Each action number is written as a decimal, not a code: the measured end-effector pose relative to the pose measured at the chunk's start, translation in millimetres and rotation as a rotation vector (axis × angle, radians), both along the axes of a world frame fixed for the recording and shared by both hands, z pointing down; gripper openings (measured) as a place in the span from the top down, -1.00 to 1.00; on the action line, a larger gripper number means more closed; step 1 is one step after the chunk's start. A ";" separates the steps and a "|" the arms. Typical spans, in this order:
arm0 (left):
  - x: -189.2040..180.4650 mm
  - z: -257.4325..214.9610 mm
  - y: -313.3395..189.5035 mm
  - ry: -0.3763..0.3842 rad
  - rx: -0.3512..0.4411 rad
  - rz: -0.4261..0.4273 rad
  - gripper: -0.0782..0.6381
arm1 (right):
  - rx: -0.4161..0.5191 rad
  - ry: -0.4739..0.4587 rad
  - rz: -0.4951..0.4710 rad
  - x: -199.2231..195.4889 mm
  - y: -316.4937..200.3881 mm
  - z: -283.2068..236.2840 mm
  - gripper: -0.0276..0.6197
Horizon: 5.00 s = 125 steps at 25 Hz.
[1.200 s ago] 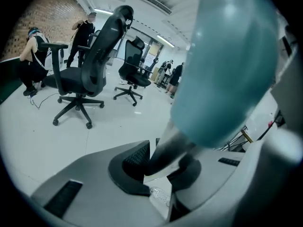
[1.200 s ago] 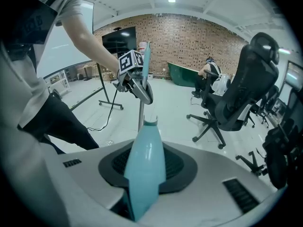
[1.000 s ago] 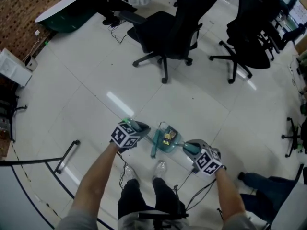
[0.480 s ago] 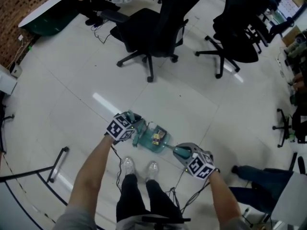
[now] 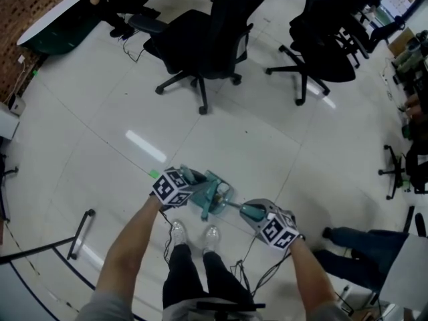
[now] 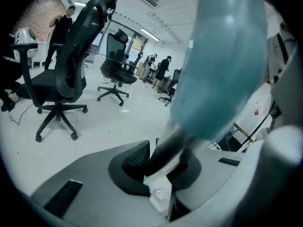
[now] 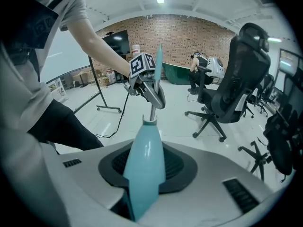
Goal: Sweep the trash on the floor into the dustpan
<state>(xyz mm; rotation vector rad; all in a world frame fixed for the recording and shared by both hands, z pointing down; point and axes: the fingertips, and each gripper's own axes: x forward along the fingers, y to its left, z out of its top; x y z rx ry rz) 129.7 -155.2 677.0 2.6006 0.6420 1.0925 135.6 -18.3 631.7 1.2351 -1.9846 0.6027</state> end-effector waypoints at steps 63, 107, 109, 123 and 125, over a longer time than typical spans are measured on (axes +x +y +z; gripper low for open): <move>-109.9 -159.2 -69.4 0.111 0.197 -0.486 0.68 | 0.244 -0.214 0.433 -26.0 -91.8 -125.5 0.02; -130.6 -240.0 -75.6 0.342 0.205 -0.377 0.69 | 0.412 -0.108 0.441 -47.0 -114.2 -231.0 0.91; -119.1 -233.9 -72.5 0.346 0.200 -0.355 0.69 | 0.399 -0.104 0.415 -35.5 -113.3 -226.3 0.91; -8.9 -191.8 -39.8 0.331 0.246 -0.231 0.69 | 0.246 -0.210 0.068 63.9 -104.9 -105.2 0.91; 2.1 -186.5 -31.2 0.338 0.239 -0.237 0.69 | 0.221 -0.212 -0.009 71.8 -103.4 -87.7 0.83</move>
